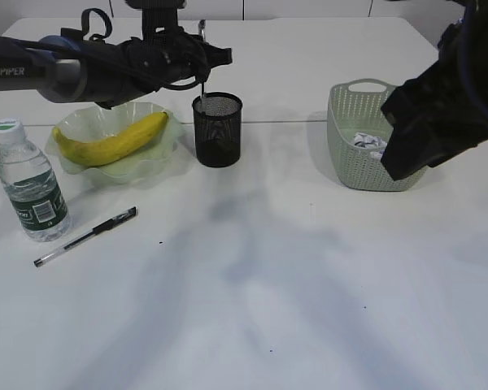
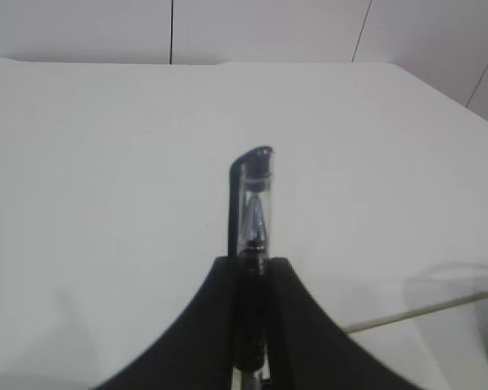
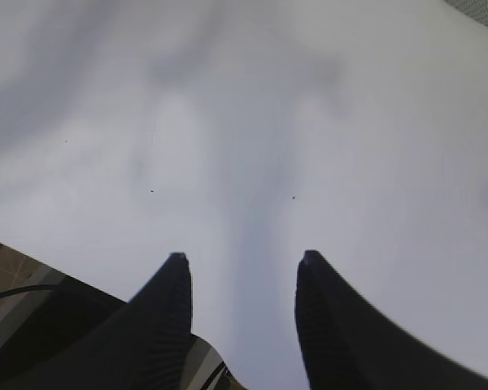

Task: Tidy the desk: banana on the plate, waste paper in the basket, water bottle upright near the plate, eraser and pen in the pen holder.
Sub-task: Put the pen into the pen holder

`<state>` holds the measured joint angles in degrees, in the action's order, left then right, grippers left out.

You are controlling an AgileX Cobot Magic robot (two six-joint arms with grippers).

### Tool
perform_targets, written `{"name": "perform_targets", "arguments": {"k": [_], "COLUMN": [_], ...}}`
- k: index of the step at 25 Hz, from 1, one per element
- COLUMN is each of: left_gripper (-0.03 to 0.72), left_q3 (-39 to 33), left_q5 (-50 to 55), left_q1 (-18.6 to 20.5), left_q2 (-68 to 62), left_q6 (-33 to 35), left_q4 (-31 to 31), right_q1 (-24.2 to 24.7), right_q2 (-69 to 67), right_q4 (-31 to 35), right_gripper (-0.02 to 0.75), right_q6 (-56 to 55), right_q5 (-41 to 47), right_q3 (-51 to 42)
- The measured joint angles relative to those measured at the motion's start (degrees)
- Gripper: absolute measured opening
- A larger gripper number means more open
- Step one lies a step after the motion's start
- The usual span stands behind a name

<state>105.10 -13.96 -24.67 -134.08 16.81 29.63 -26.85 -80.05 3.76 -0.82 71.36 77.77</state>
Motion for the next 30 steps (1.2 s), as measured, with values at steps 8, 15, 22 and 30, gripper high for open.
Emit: {"name": "perform_targets", "arguments": {"k": [8,15,22,30], "left_gripper": [0.076,0.169,0.207,0.214], "left_q3": [0.0,0.0,0.0,0.0], "left_q5": [2.14,2.17,2.26,5.43], "left_q1": [0.0,0.0,0.0,0.0], "left_q2": [0.0,0.0,0.11,4.84], "left_q6": [0.0,0.0,0.0,0.0], "left_q4": [-1.33,-1.43,-1.43,-6.14], "right_q1": [0.0,0.0,0.0,0.0], "right_q2": [0.0,0.0,0.0,0.0], "right_q4": [0.0,0.0,0.0,0.0], "right_gripper": [0.321,0.321,0.321,0.321], "right_q6": [0.0,0.12,0.21,0.21], "right_q5": [0.0,0.0,0.0,0.0], "right_q3": [0.0,0.0,0.0,0.0]}}
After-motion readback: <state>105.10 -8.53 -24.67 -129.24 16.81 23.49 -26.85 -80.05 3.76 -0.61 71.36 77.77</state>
